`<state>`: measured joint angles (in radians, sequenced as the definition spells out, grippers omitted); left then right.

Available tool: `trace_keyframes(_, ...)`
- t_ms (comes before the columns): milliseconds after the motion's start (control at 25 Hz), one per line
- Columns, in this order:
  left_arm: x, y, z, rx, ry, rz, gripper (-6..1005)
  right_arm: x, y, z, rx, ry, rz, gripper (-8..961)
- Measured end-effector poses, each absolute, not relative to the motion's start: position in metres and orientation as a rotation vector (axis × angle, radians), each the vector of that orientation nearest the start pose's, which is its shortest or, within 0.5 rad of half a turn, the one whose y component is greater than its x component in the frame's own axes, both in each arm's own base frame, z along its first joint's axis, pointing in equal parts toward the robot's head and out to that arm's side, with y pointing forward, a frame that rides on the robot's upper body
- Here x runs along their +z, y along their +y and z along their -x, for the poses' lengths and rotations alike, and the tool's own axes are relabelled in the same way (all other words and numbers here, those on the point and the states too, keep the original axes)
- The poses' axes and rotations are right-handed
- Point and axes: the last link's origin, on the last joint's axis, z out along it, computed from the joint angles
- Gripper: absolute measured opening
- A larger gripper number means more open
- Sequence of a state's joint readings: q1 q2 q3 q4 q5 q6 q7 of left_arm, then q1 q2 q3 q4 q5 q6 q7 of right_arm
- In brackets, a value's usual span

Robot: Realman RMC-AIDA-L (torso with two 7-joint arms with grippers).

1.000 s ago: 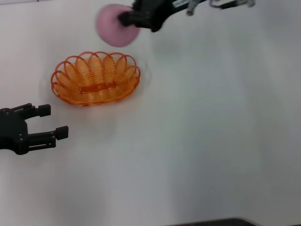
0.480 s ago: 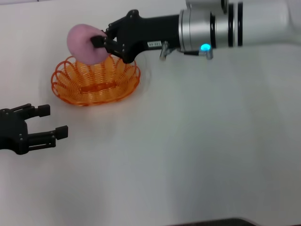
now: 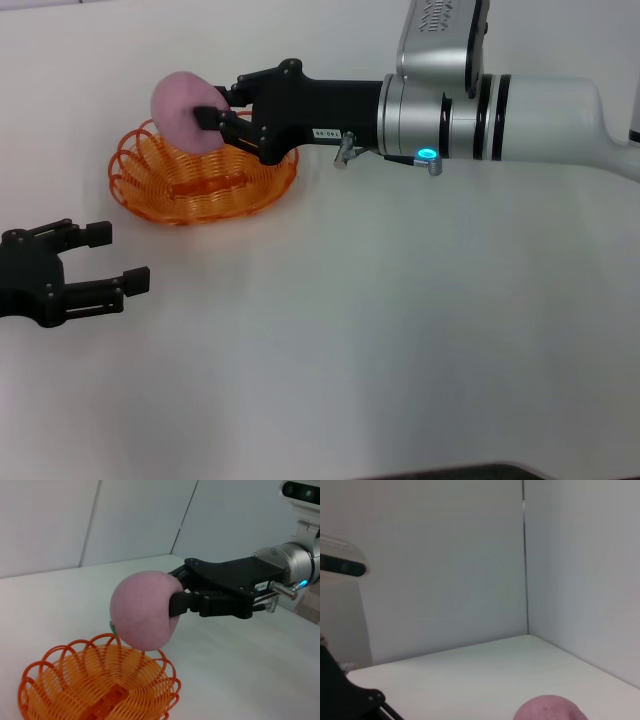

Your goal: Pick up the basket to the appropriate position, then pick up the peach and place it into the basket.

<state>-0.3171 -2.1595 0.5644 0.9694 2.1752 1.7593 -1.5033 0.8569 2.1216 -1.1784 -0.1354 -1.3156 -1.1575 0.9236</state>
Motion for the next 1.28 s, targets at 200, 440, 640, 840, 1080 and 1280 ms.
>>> trace_keyframes(200, 0.025, 0.262, 0.302, -0.578, -0.833, 2.695, 877, -0.108, 0.371, -0.172, 0.813, 0.349, 2.700, 137)
trace_keyframes(440, 0.023, 0.261, 0.302, -0.589, -0.847, 2.698, 877, -0.108, 0.369, -0.171, 0.821, 0.354, 2.706, 366)
trace_keyframes(640, 0.023, 0.260, 0.302, -0.596, -0.851, 2.706, 877, -0.106, 0.368, -0.171, 0.848, 0.366, 2.696, 607)
trace_keyframes(840, 0.023, 0.260, 0.302, -0.597, -0.853, 2.706, 877, -0.101, 0.364, -0.172, 0.920, 0.396, 2.687, 922)
trace_keyframes(1080, 0.025, 0.260, 0.301, -0.616, -0.852, 2.690, 877, -0.064, 0.355, -0.171, 1.146, 0.510, 2.706, 929)
trace_keyframes(1280, 0.027, 0.262, 0.299, -0.646, -0.841, 2.675, 877, -0.027, 0.342, -0.175, 0.978, 0.527, 2.930, 935)
